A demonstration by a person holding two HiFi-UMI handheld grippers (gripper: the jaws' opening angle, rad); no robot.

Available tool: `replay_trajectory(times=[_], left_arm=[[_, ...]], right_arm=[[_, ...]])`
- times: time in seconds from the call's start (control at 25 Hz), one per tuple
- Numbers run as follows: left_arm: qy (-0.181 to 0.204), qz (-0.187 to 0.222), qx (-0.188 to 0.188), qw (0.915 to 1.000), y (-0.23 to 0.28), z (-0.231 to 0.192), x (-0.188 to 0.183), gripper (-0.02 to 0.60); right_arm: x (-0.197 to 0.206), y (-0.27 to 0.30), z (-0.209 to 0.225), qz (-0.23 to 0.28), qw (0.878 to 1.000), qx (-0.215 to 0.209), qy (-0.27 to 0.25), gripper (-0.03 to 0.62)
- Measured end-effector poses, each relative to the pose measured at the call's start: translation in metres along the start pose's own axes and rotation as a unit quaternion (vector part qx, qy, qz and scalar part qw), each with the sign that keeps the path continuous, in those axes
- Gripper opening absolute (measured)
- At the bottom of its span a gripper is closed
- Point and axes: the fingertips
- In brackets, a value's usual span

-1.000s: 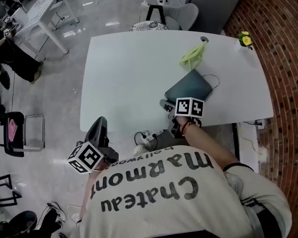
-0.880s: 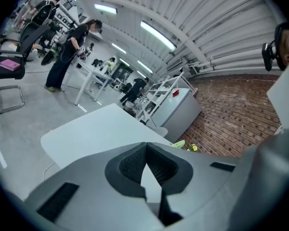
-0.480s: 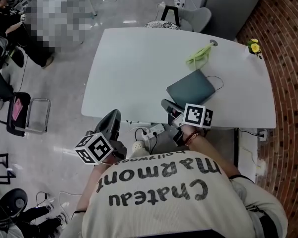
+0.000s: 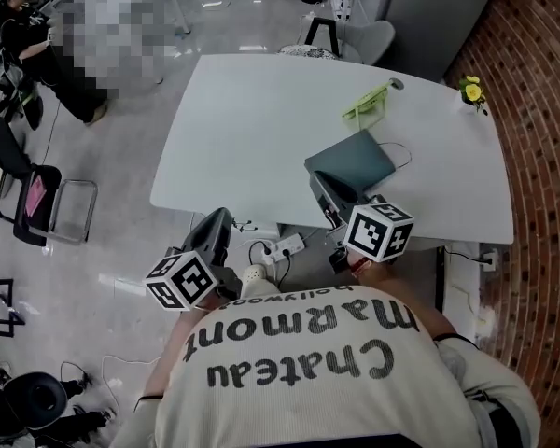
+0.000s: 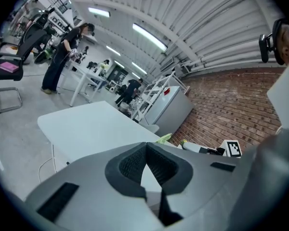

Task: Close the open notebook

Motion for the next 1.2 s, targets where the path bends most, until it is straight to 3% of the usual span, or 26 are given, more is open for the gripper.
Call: replay_trajectory(times=[0.16, 0.68, 1.2], left_arm=[[0.007, 0.012, -0.008, 0.9999, -0.01, 0.014, 0.006, 0.002], [-0.004, 0.015, -0.023, 0.9996, -0.036, 0.046, 0.048, 0.002], [-0.001, 0.024, -0.023, 0.9995, -0.043, 0.059, 0.049, 0.002]], right_arm=[[-0.003, -0.021, 0.003, 0.006, 0.998, 0.016, -0.055, 0.003], [0.02, -0.078, 0.037, -0.02, 0.996, 0.05, -0.073, 0.003], [0.025, -0.091, 0.037, -0.027, 0.994, 0.053, -0.087, 0.003]])
Point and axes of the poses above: the fingertips, and each gripper's own axes: y forward along the fingers, z to its right, x out of its underside, and after that the axes turned 12 degrees about y, right-handed
